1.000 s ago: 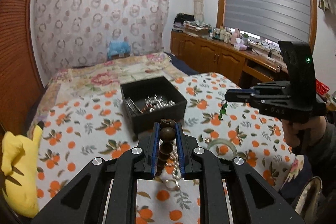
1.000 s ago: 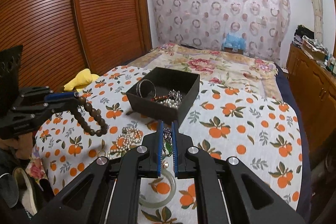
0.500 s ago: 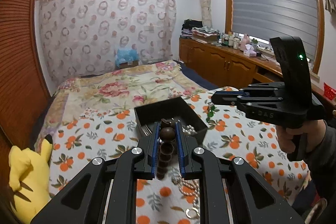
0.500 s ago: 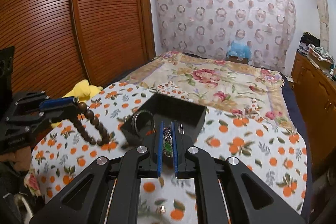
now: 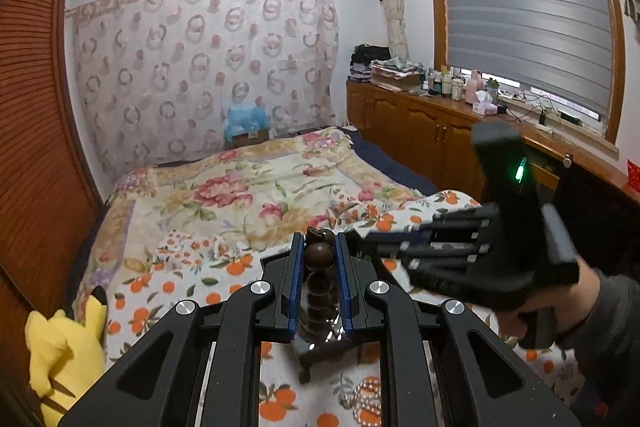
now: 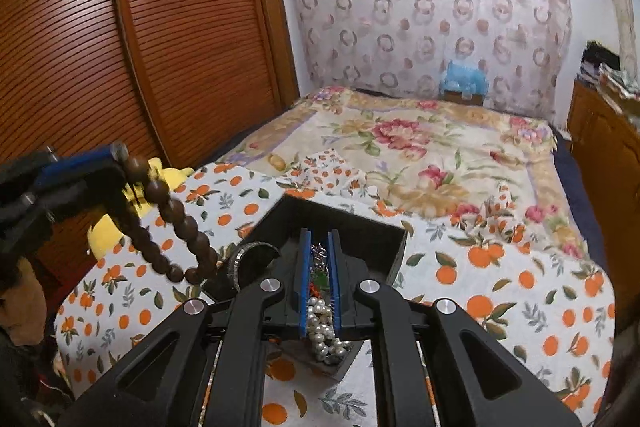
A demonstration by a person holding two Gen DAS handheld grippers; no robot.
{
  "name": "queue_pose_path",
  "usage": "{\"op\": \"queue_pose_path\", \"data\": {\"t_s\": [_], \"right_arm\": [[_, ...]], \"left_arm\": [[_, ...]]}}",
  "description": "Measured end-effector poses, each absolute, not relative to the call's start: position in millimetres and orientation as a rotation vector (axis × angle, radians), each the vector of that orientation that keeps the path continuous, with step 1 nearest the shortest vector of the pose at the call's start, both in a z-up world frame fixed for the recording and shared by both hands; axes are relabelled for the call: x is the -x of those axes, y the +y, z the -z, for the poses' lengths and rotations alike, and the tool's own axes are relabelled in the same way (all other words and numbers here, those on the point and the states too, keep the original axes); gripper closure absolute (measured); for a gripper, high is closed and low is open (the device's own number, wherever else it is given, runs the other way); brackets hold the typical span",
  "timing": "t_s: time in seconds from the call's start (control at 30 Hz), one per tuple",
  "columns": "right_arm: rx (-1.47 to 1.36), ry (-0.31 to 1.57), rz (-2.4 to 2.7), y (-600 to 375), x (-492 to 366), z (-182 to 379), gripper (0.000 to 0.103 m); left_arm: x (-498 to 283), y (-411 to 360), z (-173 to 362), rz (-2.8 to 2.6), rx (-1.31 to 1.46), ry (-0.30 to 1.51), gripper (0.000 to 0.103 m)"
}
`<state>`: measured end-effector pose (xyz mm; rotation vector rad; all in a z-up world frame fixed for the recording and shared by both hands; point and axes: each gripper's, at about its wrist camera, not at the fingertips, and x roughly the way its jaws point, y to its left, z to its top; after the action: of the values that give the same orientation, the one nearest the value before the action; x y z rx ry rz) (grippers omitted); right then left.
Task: Organize jewelry
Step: 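Carry the wooden beads and green pendant up over the black box, then lower both tools into the black box and open them to release the items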
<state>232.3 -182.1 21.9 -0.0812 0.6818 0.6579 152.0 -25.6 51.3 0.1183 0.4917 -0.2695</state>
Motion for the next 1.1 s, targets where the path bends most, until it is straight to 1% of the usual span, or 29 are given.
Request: {"op": "queue_pose_path", "data": {"t_s": [0.27,0.73,0.77,0.8,0.87,1.1], "right_arm": [[0.065,0.699,-0.650,-190.5,-234.2,-5.6,0.092],[0.064,0.669,-0.641,-213.6,-216.4,-9.9,0.091],[0.066,0.667,-0.641,-214.5,-214.6,-10.2,0.090],[0.068,0.661,-0.639,-215.9,-211.7,-10.7,0.081],[0.067,0.650,-0.639,-217.9,-207.8,-11.3,0.072],[0.080,0.643,-0.633,-225.0,-194.6,-7.8,0.072]], "left_arm": [[-169.5,-30.9,-46.7,0.257,-0.118,0.502,0.089],[-216.1,-35.4,-19.6,0.216,-0.117,0.575,0.089],[-219.2,-35.7,-17.4,0.213,-0.117,0.582,0.089],[-222.1,-35.9,-14.5,0.211,-0.117,0.589,0.089],[-228.3,-35.2,-7.9,0.214,-0.108,0.612,0.089],[-232.8,-33.9,3.1,0.209,-0.113,0.640,0.089]]}}
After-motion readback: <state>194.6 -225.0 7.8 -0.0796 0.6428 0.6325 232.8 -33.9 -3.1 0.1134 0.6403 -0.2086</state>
